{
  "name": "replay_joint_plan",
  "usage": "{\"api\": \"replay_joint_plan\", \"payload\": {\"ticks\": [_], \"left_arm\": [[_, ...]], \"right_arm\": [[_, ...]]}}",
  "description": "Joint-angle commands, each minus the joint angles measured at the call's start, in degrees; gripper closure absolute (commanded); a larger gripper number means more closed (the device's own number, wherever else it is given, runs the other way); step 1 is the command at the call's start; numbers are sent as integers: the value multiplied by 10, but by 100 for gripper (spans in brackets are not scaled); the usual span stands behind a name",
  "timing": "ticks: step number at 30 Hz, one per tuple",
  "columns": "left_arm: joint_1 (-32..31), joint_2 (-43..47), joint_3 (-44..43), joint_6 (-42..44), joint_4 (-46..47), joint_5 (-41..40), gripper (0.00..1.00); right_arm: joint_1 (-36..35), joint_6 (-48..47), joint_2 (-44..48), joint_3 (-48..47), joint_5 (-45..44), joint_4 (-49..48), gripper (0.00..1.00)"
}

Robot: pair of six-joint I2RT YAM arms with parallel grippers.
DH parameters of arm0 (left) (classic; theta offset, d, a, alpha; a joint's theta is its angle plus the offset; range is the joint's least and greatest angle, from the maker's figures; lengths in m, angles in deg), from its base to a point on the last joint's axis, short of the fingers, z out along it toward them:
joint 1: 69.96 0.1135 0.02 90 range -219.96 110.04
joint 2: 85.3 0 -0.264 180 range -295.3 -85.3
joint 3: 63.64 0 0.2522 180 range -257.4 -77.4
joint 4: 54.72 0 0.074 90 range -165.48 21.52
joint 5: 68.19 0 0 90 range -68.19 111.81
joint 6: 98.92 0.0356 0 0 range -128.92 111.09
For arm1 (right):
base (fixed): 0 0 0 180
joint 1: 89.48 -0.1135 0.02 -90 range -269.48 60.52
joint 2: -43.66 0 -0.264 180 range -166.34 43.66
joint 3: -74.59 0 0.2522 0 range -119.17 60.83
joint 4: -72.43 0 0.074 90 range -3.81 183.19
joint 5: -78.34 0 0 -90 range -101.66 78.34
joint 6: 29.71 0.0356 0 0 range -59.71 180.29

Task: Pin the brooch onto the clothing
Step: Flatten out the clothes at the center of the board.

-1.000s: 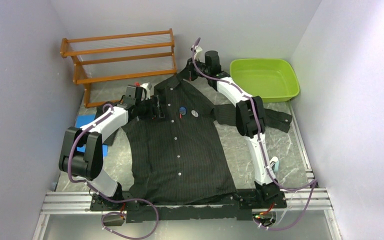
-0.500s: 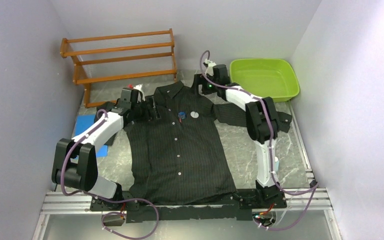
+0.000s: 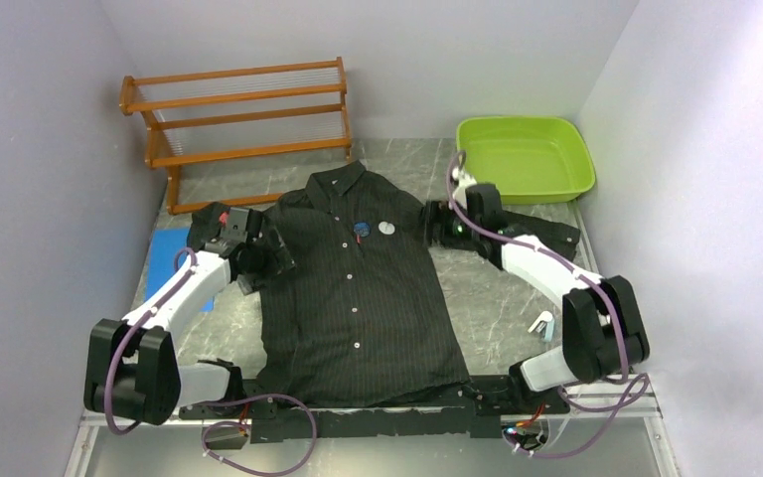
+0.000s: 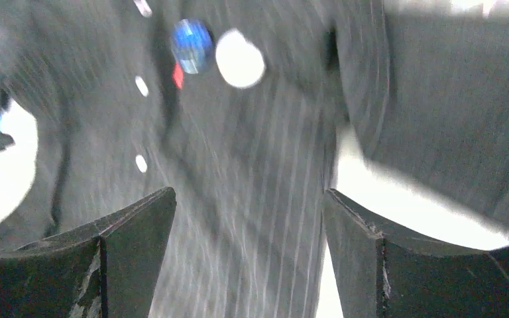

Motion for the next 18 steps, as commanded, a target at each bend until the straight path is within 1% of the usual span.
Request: {"api": "replay_joint_plan", "payload": {"ticks": [1,3,6,9,10,13,18], "left_arm": [[17,25,36,-71,-41,-68,19],[33,20,40,-62,-21,-69,21],[65,-6,21,-40,-1,-66,20],[115,-36,-8,-23,17,-51,18],[148,-44,-20,-20,32,-37,17],[198,-71,-47,-21,69,1,14],[242,-124,-85,-46,127,27,14]], "right_arm": [[0,43,71,98,-12,76,17],[0,64,101,138,0,93,17],[0,104,149,204,12,100,18],[0,149,212,266,23,101,18],[0,163,241,289,27,101,18],[0,191,291,322,29,109,19],[0,207,326,353,40,109,19]]}}
